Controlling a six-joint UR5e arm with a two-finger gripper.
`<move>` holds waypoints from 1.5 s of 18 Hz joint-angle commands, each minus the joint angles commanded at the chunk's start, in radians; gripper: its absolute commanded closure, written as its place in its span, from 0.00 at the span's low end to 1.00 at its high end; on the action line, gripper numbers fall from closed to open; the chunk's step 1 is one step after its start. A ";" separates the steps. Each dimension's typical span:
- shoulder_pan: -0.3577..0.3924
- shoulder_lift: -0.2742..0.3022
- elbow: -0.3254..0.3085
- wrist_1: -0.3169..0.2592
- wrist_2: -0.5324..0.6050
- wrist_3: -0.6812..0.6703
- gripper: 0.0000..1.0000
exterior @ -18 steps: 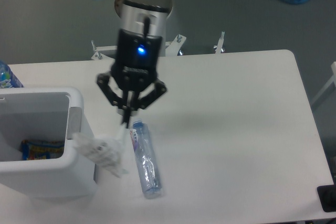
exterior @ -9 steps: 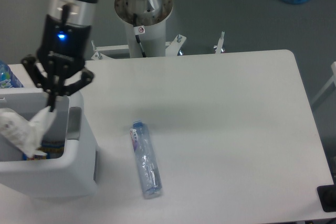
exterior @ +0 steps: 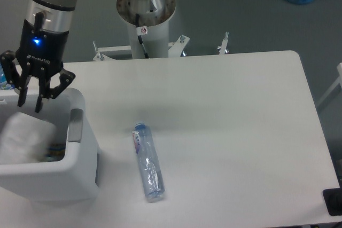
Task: Place the trash in the trash can
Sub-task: 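Move the open gripper over the clear water bottle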
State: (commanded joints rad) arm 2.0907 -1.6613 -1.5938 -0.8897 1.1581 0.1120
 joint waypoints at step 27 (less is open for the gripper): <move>0.315 -0.219 0.008 0.002 0.193 0.181 0.00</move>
State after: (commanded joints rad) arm 2.4053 -1.8806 -1.5861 -0.8882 1.3512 0.2927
